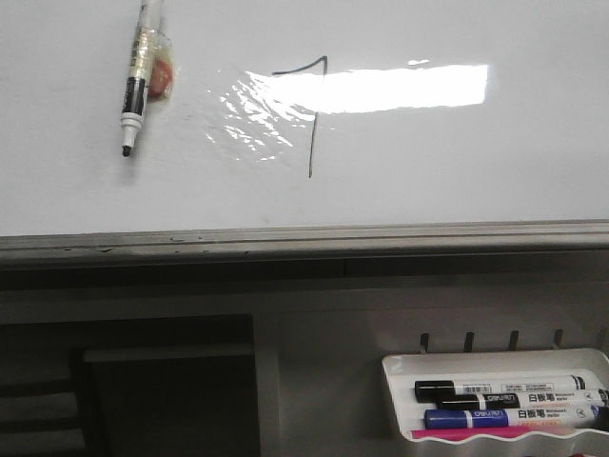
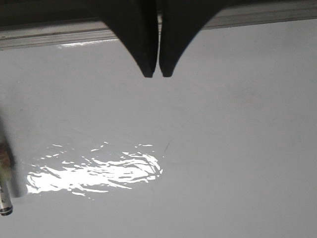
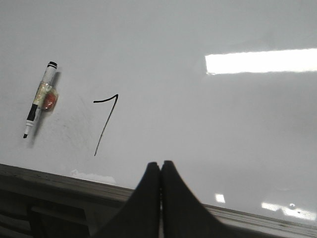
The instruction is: Write number 7 on whiteboard
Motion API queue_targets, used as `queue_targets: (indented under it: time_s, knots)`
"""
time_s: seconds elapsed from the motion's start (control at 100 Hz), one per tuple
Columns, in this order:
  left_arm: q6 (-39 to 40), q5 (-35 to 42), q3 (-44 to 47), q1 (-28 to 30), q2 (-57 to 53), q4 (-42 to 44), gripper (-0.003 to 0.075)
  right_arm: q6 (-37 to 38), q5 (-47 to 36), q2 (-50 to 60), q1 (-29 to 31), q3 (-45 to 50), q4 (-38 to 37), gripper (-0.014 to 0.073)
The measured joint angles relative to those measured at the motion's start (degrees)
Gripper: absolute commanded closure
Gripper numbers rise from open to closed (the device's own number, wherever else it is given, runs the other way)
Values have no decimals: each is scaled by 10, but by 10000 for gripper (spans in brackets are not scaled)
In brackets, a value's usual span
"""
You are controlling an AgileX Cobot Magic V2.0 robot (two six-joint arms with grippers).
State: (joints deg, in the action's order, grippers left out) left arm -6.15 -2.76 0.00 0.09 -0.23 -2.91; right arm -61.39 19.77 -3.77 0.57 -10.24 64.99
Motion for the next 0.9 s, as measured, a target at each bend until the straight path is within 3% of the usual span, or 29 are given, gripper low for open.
queue_targets:
  time_s: [0.9]
  knots:
    - [4,-3,0,5,0,-10,741,1,0,0,0,0,0,657]
